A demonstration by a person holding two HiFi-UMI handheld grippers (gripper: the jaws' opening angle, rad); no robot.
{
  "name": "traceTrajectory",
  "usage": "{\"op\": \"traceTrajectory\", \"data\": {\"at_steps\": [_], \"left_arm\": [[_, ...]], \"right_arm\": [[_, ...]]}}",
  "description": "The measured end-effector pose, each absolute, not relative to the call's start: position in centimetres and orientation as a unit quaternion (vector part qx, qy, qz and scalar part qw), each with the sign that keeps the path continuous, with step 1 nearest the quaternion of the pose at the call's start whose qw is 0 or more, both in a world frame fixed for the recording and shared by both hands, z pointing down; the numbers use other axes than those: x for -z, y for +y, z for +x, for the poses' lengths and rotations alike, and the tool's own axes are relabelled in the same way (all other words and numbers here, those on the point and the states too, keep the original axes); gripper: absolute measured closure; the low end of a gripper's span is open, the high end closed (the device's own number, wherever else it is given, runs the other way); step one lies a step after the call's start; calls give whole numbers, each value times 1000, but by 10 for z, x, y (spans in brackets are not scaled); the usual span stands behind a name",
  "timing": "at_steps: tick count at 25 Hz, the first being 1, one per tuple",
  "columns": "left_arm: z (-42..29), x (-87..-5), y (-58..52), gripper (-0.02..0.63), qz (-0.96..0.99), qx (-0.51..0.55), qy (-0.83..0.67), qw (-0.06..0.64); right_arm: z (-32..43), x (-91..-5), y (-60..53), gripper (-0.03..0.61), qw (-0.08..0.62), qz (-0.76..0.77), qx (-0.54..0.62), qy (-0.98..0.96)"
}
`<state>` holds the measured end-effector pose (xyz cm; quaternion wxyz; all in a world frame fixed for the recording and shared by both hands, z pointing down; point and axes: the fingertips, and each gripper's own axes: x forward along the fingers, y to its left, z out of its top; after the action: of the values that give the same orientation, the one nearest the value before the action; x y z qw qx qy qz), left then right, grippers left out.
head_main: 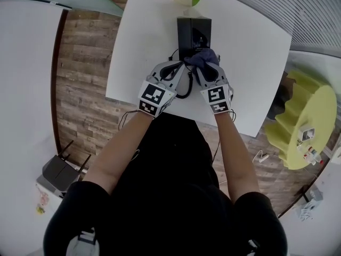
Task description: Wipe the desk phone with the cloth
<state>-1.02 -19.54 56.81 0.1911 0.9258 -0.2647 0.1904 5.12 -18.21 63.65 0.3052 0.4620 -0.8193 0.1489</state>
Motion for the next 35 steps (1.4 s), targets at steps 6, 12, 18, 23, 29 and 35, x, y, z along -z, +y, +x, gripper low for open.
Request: {"op": "traceTrajectory", "data": {"at_steps": [6,12,18,23,29,35], "left_arm": [[-18,-552,-198,603,928,-185,-271,179],[-26,-526,-215,603,929,-176,-291,145],[-35,-504,-242,603,925,-149,-320,141],[-43,-499,-265,603,919,-137,-341,141],[-45,-503,-285,603,914,-132,-354,146],[-43,-509,-297,603,910,-133,-363,149]], "right_arm": [[44,-622,-167,482,310,451,-160,-821],[43,-563,-199,482,277,475,-119,-827],[33,-525,-235,482,269,474,-75,-835],[26,-519,-263,482,276,468,-49,-838],[20,-529,-294,480,289,457,-42,-840],[18,-543,-315,482,321,437,-14,-840]]}}
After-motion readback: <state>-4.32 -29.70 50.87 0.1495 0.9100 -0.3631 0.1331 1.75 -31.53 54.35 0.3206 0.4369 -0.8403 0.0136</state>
